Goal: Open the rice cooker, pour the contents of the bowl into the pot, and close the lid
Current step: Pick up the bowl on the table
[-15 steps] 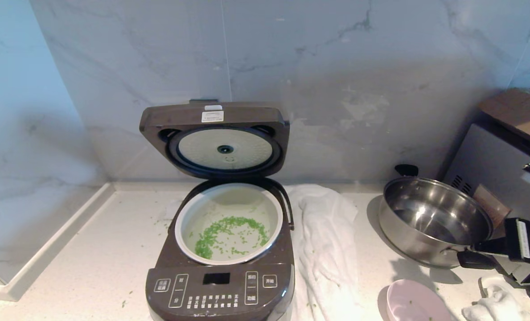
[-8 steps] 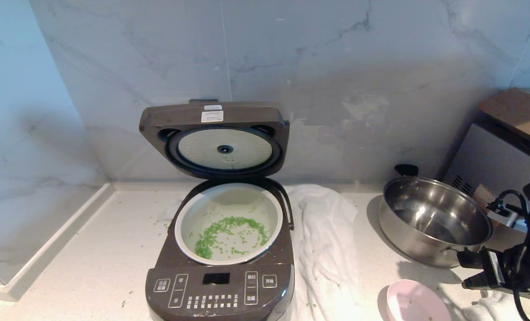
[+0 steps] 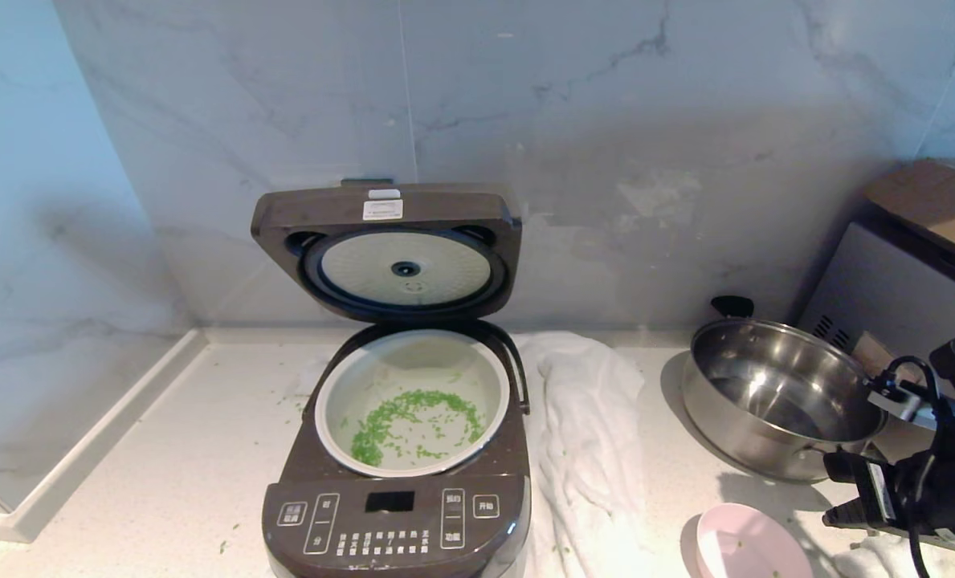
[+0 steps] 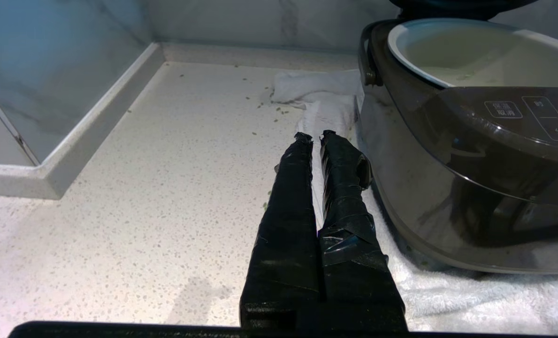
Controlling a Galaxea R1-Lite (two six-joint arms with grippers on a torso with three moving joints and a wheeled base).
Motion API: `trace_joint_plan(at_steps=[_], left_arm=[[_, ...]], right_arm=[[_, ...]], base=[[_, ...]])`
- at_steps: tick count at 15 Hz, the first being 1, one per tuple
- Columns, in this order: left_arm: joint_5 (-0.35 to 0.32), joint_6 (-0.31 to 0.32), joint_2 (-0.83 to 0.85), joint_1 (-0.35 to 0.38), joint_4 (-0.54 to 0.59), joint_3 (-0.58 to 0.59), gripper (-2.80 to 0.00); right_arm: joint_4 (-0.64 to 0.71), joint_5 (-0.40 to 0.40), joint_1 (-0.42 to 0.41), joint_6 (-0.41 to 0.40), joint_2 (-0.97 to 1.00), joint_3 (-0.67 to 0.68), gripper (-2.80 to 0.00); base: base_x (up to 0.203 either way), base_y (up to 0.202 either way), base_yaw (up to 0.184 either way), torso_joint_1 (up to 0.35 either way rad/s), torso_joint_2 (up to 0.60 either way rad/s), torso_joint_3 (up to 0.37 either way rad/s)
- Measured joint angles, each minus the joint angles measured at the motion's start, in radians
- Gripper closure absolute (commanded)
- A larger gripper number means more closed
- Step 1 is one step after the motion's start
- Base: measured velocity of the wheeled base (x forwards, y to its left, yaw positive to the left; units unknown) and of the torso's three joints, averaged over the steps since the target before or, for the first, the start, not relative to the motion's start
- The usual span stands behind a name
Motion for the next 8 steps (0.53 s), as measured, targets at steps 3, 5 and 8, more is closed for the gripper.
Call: trace_joint_plan(at_steps=[3,5,8], left_arm=[[0.0,-0.001,0.0,0.0,0.0,0.0,0.0],[0.0,-0.001,0.0,0.0,0.0,0.0,0.0],[0.0,0.0,0.0,0.0,0.0,0.0,0.0]], right_arm=[[-0.057,-0.003,0.004,0.0,0.007,0.035,0.0],[-0.059,-0.002,0.004,0.003,0.007,0.051,0.0],[-0.061,-0.003,0.002,0.006,-0.004,0.06,0.0]], base=[[0.0,0.0,0.0,0.0,0.0,0.0],[0.0,0.0,0.0,0.0,0.0,0.0],[0.0,0.0,0.0,0.0,0.0,0.0]])
